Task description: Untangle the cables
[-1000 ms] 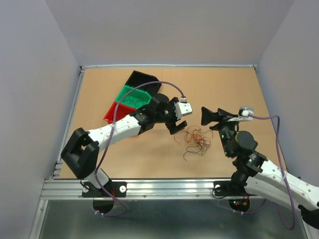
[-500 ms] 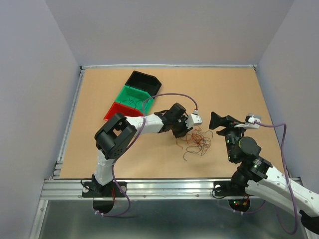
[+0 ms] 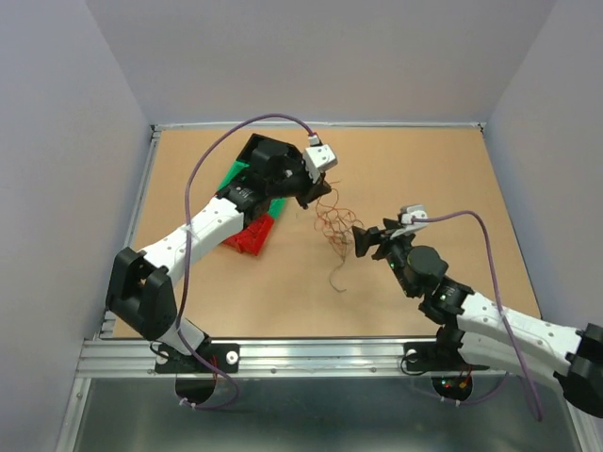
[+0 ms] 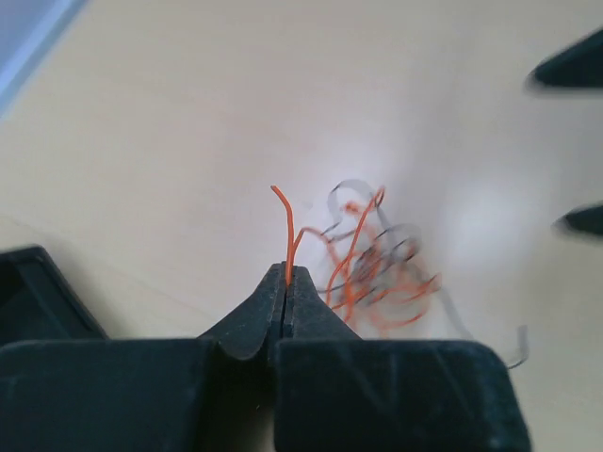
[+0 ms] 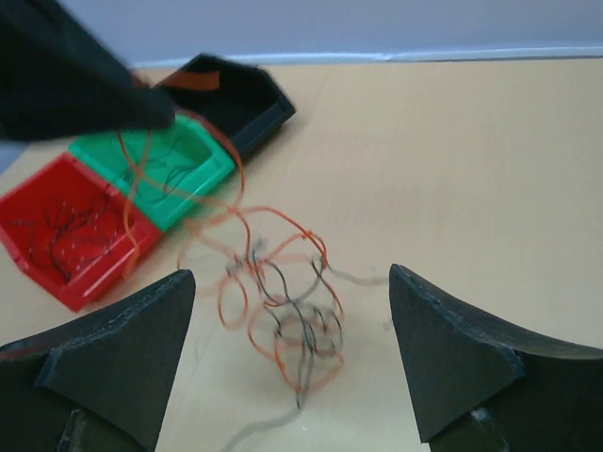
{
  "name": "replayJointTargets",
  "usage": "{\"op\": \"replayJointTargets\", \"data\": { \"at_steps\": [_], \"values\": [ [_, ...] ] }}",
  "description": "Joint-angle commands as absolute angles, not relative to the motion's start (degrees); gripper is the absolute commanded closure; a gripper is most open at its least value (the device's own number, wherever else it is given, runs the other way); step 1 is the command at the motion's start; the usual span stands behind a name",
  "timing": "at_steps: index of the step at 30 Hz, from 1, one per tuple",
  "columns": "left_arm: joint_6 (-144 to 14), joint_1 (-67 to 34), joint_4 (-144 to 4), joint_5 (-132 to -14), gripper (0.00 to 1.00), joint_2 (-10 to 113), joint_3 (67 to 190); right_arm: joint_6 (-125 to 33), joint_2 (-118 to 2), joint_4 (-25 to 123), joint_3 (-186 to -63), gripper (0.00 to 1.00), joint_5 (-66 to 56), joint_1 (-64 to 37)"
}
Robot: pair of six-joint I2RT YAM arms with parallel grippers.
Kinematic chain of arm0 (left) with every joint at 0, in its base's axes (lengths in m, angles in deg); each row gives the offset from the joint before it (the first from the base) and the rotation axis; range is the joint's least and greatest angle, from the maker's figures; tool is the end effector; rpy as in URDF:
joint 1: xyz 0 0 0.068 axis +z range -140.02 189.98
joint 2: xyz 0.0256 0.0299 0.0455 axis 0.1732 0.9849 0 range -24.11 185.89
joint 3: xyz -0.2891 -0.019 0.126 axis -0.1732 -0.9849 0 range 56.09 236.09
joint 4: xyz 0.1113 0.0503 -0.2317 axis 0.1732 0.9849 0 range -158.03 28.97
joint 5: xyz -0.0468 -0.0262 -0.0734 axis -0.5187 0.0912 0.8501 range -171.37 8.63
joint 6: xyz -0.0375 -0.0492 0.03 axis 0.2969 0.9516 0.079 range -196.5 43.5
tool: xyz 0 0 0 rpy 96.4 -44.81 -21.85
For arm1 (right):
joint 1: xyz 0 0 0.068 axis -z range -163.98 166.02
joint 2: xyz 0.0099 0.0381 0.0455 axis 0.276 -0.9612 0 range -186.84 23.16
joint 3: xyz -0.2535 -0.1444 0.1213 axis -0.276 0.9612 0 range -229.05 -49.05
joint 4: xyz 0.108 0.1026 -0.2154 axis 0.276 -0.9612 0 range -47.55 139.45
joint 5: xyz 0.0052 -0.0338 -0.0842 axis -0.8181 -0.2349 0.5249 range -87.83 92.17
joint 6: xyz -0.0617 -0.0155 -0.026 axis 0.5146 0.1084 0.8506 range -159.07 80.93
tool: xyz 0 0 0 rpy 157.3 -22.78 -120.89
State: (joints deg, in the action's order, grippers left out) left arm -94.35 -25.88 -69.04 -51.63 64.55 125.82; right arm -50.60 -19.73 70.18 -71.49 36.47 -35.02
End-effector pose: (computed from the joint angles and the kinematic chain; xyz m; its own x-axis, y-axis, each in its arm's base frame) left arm 0.2926 -0.2454 0.3613 0.0359 0.3024 -0.9525 0.9247 0.3515 0.1465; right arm 0.1281 0.1085 0.2945 -0.0545 0.1951 -0.9793 -0.2828 0.9376 0.2025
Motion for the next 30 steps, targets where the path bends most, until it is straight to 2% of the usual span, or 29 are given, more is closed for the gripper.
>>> {"op": "replayJointTargets", "data": {
  "at_steps": [1, 9, 14, 17, 20, 22, 23, 24, 26, 29, 30],
  "values": [
    [-91.8, -28.08, -68.12, -44.72, 1.0, 60.71, 130.52, -46.36, -31.03, 87.93, -71.37, 0.12, 25.2, -33.73],
    [-90.04, -28.61, -58.45, -40.32, 1.0, 62.02, 145.19, -49.01, -61.0, 106.98, -79.28, 0.12, 10.0, -24.94],
    [-89.86, -29.05, -52.57, -41.29, 1.0, 65.8, 154.51, -48.91, -70.94, 126.32, -78.24, 0.12, 12.28, -24.76],
    [-89.16, -29.4, -50.1, -41.29, 1.0, 67.38, 158.47, -48.74, -74.56, 140.91, -75.34, 0.08, 8.59, -24.67],
    [-88.19, -30.1, -50.19, -40.94, 1.0, 68.0, 158.74, -48.04, -78.78, 152.5, -74.46, 0.1, 5.07, -24.67],
    [-87.84, -30.63, -50.19, -40.94, 1.0, 68.26, 158.92, -46.46, -79.06, 153.42, -75.15, 0.22, 4.45, -24.67],
    [-87.92, -30.98, -50.01, -41.29, 1.0, 68.53, 159.27, -46.2, -78.88, 153.33, -75.33, 0.5, 5.15, -24.76],
    [-87.93, -31.24, -49.83, -42.86, 1.0, 68.7, 159.88, -46.28, -78.01, 153.16, -74.98, 0.71, 8.2, -24.67],
    [-88.36, -31.16, -47.74, -45.84, 1.0, 68.97, 162.24, -46.98, -76.51, 151.94, -73.58, 0.98, 12.08, -24.67],
    [-86.27, -27.92, -46.49, -58.05, 1.0, 67.83, 174.77, -52.24, -72.65, 150.18, -68.58, 0.99, 22.98, -22.14],
    [-83.91, -24.34, -47.02, -61.47, 1.0, 67.48, 177.96, -59.3, -71.42, 149.04, -65.0, 0.99, 26.22, -20.03]
  ]
}}
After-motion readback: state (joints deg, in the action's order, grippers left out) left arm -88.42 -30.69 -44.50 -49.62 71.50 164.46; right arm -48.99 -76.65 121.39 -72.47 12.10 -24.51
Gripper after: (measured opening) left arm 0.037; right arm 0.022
